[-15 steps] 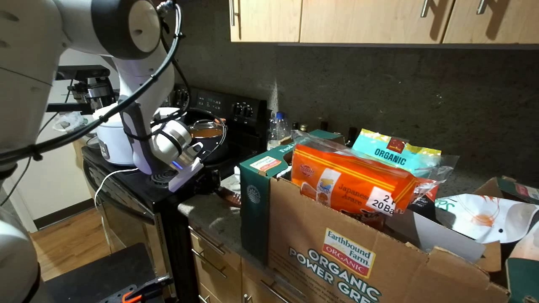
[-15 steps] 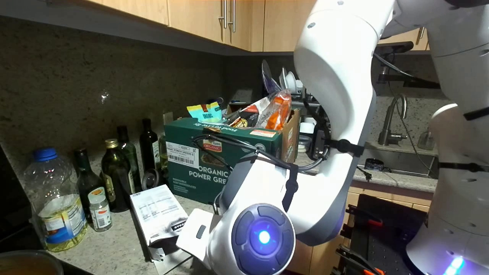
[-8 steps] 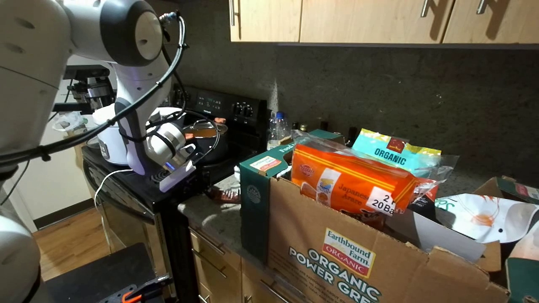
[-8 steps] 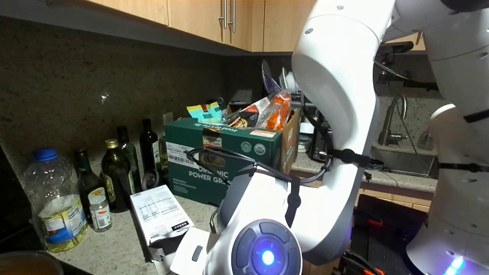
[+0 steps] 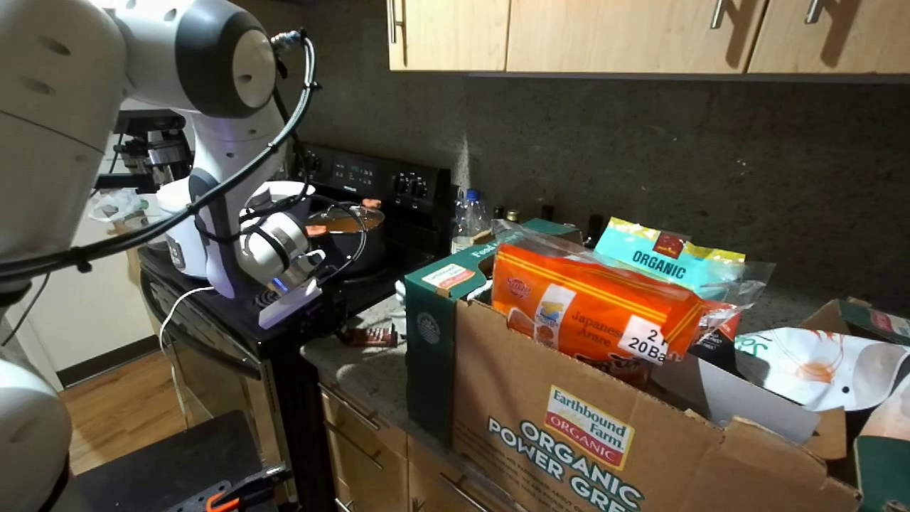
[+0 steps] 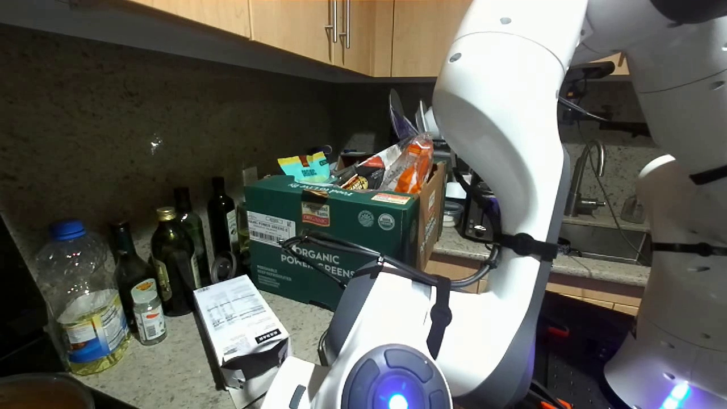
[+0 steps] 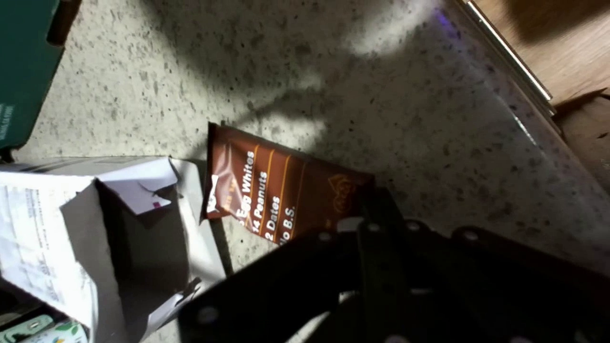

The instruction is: Take a packet out of the white box

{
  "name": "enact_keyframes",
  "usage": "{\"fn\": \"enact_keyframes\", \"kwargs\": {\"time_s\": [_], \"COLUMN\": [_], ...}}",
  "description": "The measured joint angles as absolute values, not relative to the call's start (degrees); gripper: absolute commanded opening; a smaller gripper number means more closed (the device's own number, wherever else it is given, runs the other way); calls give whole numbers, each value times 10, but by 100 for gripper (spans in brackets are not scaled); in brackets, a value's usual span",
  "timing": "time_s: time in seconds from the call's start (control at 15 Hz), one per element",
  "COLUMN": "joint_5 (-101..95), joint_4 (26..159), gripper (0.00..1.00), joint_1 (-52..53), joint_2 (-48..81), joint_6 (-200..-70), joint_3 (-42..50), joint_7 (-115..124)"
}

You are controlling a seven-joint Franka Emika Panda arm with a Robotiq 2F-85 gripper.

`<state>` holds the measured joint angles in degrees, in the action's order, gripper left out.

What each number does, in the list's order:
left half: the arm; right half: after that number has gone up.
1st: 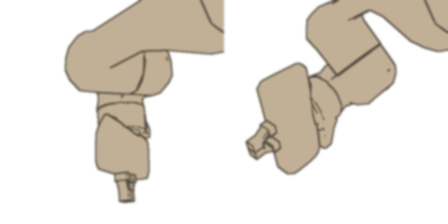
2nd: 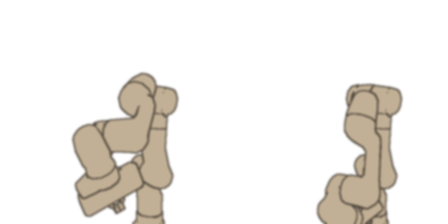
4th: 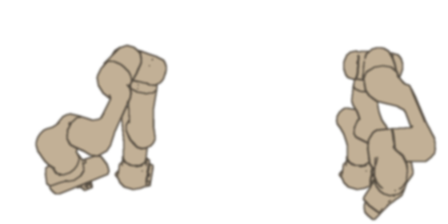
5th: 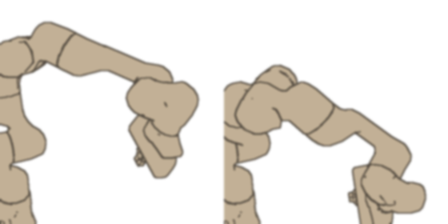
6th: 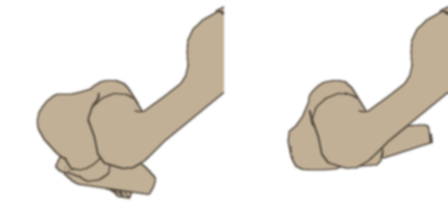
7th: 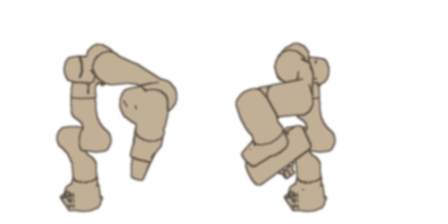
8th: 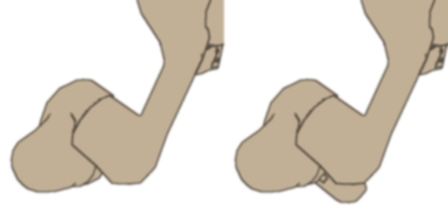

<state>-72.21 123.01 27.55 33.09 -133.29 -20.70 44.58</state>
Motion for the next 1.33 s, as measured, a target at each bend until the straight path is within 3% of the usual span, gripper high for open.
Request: {"fn": "enact_keyframes", "kwargs": {"time_s": [0.2,0.27,0.33,0.53,0.8,1.0,1.2,1.33], "joint_5": [-714,-712,-709,-701,-695,-681,-668,-656], "joint_4": [1231,1231,1231,1231,1232,1238,1249,1256], "gripper": [0,26,27,47,78,83,81,87], "joint_1": [276,276,276,274,272,272,273,277], "joint_2": [331,331,331,330,318,299,270,252], "joint_6": [-1333,-1333,-1333,-1334,-1341,-1349,-1354,-1355], "joint_3": [-207,-207,-207,-206,-207,-211,-217,-223], "joint_7": [446,446,446,442,440,438,435,431]}}
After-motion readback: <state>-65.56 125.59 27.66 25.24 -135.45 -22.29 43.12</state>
